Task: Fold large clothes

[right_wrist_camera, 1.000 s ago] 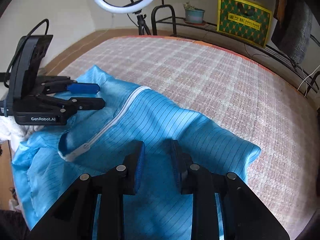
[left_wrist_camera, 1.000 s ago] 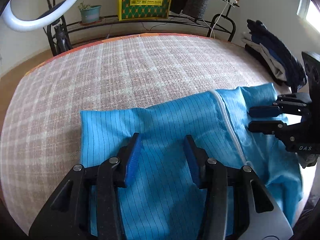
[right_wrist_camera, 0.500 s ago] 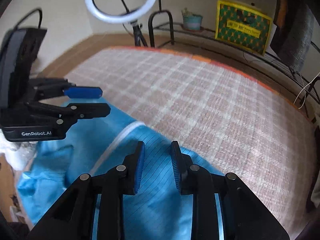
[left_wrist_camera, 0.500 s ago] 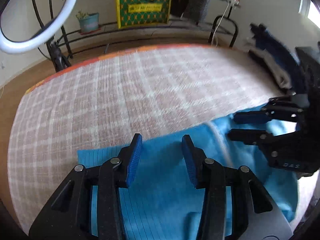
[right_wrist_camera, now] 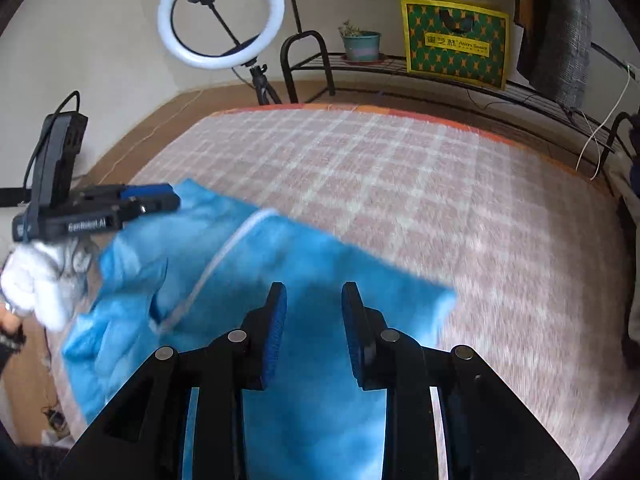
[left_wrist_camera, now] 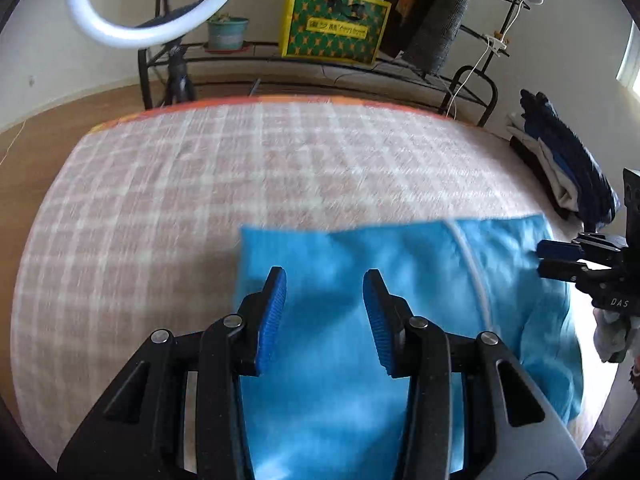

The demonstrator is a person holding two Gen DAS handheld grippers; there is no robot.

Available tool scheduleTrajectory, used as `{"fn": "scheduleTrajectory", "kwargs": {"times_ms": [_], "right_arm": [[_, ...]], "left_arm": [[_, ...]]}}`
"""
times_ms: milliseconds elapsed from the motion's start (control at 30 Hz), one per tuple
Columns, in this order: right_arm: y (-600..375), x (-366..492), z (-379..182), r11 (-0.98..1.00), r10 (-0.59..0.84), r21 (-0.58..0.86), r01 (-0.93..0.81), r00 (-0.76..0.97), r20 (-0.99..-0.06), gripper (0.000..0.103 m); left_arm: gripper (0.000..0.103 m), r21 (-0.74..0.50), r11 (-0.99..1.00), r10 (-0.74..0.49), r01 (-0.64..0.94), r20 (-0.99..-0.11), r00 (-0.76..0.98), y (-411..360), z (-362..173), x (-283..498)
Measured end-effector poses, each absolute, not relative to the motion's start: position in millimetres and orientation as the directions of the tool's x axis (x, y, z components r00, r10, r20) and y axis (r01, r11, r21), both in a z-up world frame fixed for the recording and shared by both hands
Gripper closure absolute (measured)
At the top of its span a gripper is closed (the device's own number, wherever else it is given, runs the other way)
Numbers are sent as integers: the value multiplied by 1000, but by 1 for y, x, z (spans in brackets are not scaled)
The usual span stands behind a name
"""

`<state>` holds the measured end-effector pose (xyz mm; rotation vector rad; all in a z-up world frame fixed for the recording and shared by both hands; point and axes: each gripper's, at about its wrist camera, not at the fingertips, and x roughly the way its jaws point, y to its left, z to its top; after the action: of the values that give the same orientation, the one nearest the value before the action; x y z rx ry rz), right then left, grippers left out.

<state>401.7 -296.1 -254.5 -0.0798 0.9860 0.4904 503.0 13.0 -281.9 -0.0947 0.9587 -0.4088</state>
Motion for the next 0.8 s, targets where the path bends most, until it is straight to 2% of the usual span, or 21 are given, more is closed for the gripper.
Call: {"fn": "scheduleTrajectory", "kwargs": {"times_ms": [133, 200, 367, 400, 500, 600, 800], "right_arm": [[-304, 389, -279, 896, 328, 135, -423, 426, -843, 77], [-308, 389, -284, 900, 343, 146, -412, 459, -820, 77], [-300, 384, -276, 912, 264, 75, -404, 436, -860, 78], [-302, 378, -271, 915, 255, 68, -398, 441, -861, 78], [-309, 348, -250, 903, 331, 138, -406, 456, -826, 78], [-306, 320, -246, 897, 353, 159, -413, 450, -820, 78], [-300, 279, -276, 899, 296, 116, -423, 390, -872, 77]], "left_arm": [[61, -263, 932, -355, 249, -798, 486, 26, -307, 494], [61, -250, 936, -345, 248, -786, 513, 25, -314, 489], [61, -207, 951, -297, 228, -813, 500, 23, -308, 481], [64, -205, 953, -293, 223, -810, 507, 26, -303, 474], [64, -274, 938, -345, 211, -767, 541, 37, -283, 445], [64, -274, 937, -350, 218, -760, 548, 38, -277, 416], [64, -187, 957, -276, 224, -828, 488, 34, -311, 375]]}}
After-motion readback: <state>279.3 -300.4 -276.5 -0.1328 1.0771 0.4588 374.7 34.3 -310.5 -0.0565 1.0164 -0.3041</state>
